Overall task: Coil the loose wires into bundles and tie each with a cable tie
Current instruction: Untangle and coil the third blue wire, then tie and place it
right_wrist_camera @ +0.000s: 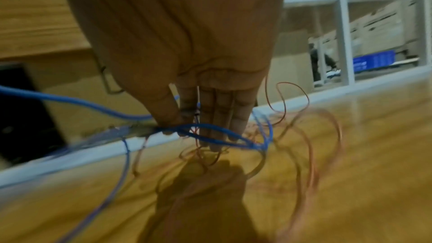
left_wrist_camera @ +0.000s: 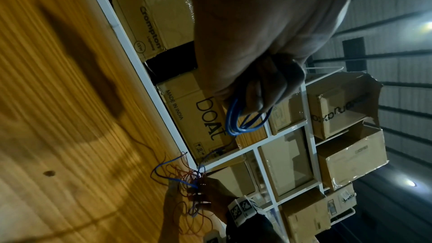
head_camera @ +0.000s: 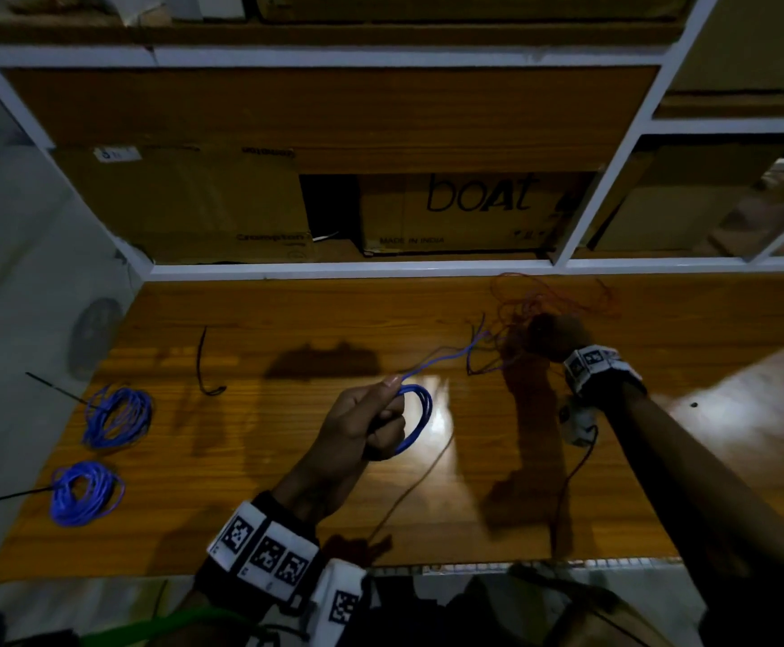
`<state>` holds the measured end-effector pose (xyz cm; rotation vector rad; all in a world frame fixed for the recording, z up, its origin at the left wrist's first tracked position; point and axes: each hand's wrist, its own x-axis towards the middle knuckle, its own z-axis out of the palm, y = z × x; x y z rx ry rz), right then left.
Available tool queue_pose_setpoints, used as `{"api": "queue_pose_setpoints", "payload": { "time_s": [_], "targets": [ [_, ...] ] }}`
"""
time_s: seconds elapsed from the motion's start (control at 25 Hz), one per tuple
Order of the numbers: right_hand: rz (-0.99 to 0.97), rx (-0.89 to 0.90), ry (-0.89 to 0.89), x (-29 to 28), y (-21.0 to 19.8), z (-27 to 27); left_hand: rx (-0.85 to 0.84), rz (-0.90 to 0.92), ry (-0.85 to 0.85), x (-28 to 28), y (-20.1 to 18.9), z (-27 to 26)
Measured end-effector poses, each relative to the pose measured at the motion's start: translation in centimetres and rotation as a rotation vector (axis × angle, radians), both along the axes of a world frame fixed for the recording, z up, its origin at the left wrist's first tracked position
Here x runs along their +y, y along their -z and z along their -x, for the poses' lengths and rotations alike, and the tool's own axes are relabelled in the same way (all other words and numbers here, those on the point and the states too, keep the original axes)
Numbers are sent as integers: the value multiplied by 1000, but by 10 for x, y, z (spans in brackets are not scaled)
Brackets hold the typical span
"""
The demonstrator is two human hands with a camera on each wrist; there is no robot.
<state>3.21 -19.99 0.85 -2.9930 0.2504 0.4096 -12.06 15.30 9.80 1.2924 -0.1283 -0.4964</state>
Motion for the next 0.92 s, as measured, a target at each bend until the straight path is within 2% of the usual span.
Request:
{"api": "queue_pose_setpoints", "payload": {
  "time_s": [0.12, 0.24, 0.32, 0.4, 0.48, 0.56, 0.72, 0.92],
  "targets": [
    [-5, 104, -19, 19, 1, 22, 15, -7, -25, -5, 2, -4],
    [-87, 43, -5, 34, -17, 38, 41, 14, -37, -9, 7, -7],
    [-160, -108, -98, 42, -28, 48, 69, 27, -44, -9, 12, -8],
    [-362, -264, -239, 55, -36, 60, 118, 92, -47, -9, 16, -10],
    [-498, -305, -399, 74, -39, 72, 188, 202, -39, -9, 17, -13],
    [-520, -284, -474, 90, -29, 82, 247, 323, -9, -10, 16, -18],
    [-583, -359, -330, 108, 3, 99, 197, 443, 3, -14, 18, -29],
    [-591, -297, -383, 128, 19, 125, 182, 568, -119, -28, 37, -48]
  ]
}}
